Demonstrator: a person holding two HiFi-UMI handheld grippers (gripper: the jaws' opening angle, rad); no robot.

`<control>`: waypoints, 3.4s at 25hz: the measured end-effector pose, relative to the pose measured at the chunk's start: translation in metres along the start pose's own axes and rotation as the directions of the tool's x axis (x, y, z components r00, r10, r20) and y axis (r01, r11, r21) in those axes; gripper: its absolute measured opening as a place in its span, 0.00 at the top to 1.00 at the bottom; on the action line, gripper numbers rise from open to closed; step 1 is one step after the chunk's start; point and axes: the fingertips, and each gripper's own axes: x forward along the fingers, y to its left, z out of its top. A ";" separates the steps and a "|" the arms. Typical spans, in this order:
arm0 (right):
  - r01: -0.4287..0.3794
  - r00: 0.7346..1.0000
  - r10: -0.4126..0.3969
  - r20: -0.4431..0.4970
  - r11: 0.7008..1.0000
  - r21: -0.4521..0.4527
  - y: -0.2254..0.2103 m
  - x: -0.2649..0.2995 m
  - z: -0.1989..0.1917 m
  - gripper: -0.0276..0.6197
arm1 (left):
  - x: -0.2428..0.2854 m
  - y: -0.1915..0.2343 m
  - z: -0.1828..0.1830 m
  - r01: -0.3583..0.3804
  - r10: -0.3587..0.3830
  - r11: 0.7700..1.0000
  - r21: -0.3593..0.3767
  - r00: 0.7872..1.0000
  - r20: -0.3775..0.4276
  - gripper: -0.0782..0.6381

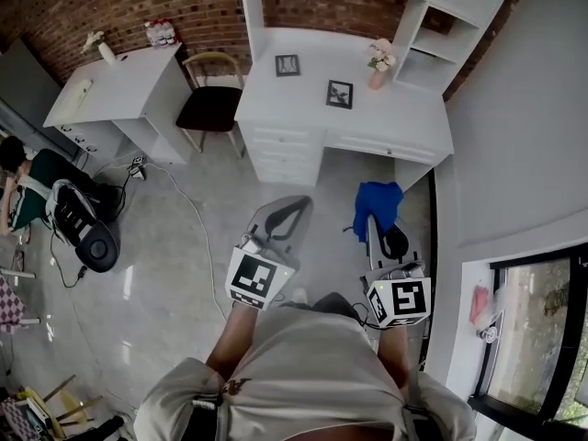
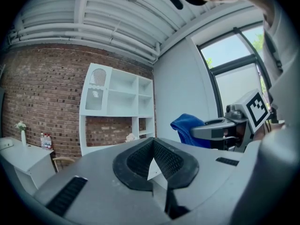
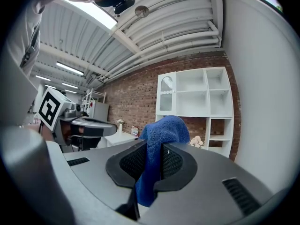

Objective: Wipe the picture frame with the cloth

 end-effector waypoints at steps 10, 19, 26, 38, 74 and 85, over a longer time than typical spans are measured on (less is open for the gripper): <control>0.017 1.000 -0.017 -0.009 1.000 0.003 -0.015 0.033 -0.002 0.91 | 0.031 0.021 -0.004 0.026 -0.026 1.000 -0.001 1.000 -0.005 0.89; 0.005 1.000 -0.005 -0.017 1.000 0.012 -0.036 0.072 -0.009 0.91 | 0.065 0.045 -0.008 0.011 -0.011 1.000 -0.007 1.000 -0.011 0.89; -0.022 1.000 0.023 -0.021 1.000 0.022 -0.064 0.110 -0.013 0.91 | 0.103 0.066 -0.009 -0.019 0.019 1.000 -0.009 1.000 -0.023 0.89; -0.074 0.997 0.075 -0.027 0.997 0.037 -0.122 0.178 -0.015 0.91 | 0.184 0.099 -0.006 -0.061 0.060 0.998 -0.007 0.997 -0.046 0.89; -0.172 0.984 0.174 -0.027 0.983 0.069 -0.211 0.294 -0.034 0.91 | 0.321 0.150 -0.014 -0.116 0.117 0.993 0.019 0.989 -0.091 0.89; -0.155 0.985 0.160 -0.056 0.984 0.092 -0.218 0.342 -0.047 0.91 | 0.351 0.192 -0.032 -0.082 0.081 0.997 -0.006 0.989 -0.121 0.89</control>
